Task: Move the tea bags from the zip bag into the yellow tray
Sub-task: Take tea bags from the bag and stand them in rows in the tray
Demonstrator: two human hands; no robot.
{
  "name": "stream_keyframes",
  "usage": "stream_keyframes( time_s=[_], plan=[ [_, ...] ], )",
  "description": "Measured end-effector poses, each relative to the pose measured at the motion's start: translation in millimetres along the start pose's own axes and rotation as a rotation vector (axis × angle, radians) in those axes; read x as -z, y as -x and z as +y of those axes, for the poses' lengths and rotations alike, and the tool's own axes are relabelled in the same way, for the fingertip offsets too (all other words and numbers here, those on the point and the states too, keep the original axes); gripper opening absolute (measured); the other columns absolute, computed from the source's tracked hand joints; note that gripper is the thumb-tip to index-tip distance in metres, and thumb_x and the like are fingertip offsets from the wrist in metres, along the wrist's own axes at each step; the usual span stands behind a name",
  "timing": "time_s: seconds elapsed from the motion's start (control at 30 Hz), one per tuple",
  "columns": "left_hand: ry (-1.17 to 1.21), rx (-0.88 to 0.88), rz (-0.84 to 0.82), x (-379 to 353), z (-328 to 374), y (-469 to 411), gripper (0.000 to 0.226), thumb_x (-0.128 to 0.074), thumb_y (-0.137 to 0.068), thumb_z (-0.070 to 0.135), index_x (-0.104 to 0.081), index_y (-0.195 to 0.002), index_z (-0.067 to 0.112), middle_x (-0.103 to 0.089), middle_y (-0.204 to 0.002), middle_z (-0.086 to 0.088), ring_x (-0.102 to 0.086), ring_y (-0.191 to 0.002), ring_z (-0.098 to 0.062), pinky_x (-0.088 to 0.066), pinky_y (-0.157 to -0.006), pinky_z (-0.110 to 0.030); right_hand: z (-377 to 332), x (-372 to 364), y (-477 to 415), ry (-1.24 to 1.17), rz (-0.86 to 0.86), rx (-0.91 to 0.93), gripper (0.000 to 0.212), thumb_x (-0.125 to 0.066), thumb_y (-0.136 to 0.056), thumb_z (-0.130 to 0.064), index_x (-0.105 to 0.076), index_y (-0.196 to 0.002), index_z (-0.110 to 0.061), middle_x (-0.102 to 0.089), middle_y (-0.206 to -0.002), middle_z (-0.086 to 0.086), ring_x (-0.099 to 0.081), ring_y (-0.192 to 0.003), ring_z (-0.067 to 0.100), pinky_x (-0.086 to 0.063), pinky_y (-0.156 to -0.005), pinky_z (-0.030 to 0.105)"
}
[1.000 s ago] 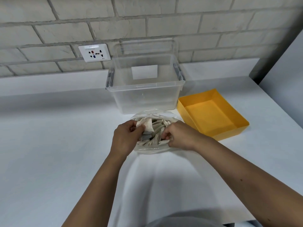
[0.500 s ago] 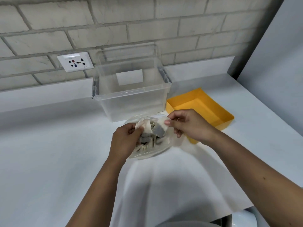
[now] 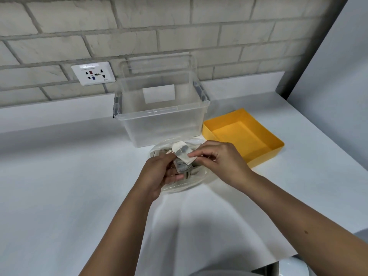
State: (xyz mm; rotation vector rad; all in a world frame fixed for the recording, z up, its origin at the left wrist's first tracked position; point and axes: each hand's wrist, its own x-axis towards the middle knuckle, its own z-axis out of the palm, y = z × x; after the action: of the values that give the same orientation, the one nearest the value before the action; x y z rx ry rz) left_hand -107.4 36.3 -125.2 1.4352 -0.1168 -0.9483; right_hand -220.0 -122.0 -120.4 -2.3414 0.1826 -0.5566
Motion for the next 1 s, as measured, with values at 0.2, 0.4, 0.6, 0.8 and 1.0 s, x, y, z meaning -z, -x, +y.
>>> stream_keyframes(
  time_s=[0.2,0.4,0.6,0.8,1.0],
  plan=[
    [-0.028,-0.043,0.087,-5.1,-2.5,2.6,0.042,-0.052,-0.1,0.045,-0.074,-0.101,0.01,-0.078,-0.09,-0.01,-0.076,-0.078,-0.022,-0.063,-0.07,-0.033,-2.3,-4.7,-5.9,0.077,-0.032,0.029,0.016,-0.072,-0.086,-0.016,-0.077,-0.1,-0.02,-0.068,-0.088,-0.006,-0.06,-0.072,0.005,-0.046,-0.068,0.015],
    [-0.247,-0.302,0.309,7.1,-3.0,4.8,0.016,-0.073,-0.089,0.031,-0.077,-0.085,0.017,-0.076,-0.077,-0.008,-0.075,-0.079,-0.03,-0.063,-0.076,-0.042,4.0,-7.7,-11.3,0.109,-0.099,-0.059,0.027,-0.074,-0.085,-0.018,-0.07,-0.111,-0.024,-0.065,-0.097,-0.007,-0.061,-0.071,0.008,-0.047,-0.068,0.019],
    [-0.465,-0.442,0.353,24.0,-4.8,8.9,0.015,-0.069,-0.091,0.037,-0.073,-0.09,0.022,-0.076,-0.078,0.001,-0.075,-0.076,-0.012,-0.058,-0.08,-0.035,14.6,-14.5,-16.6,0.307,-0.181,-0.088,0.022,-0.066,-0.09,-0.014,-0.071,-0.108,-0.024,-0.062,-0.107,-0.005,-0.055,-0.074,0.007,-0.049,-0.073,0.028],
    [-0.46,-0.439,0.342,24.2,-8.6,16.9,0.014,-0.068,-0.093,0.03,-0.074,-0.092,0.017,-0.077,-0.082,0.004,-0.075,-0.075,-0.006,-0.045,-0.064,-0.01,16.1,-29.6,-24.5,0.657,-0.311,-0.026,0.028,-0.057,-0.091,-0.017,-0.067,-0.11,-0.035,-0.053,-0.108,-0.005,-0.062,-0.088,0.023,-0.043,-0.058,0.03],
    [-0.451,-0.431,0.373,21.2,-14.1,18.7,0.015,-0.066,-0.093,0.031,-0.074,-0.093,0.018,-0.078,-0.082,0.003,-0.075,-0.075,-0.009,-0.053,-0.078,-0.028,14.4,-17.2,-20.9,0.562,-0.262,-0.059,0.013,-0.064,-0.089,-0.04,-0.07,-0.094,-0.029,-0.052,-0.099,-0.007,-0.059,-0.085,0.015,-0.038,-0.06,0.028]
  ],
)
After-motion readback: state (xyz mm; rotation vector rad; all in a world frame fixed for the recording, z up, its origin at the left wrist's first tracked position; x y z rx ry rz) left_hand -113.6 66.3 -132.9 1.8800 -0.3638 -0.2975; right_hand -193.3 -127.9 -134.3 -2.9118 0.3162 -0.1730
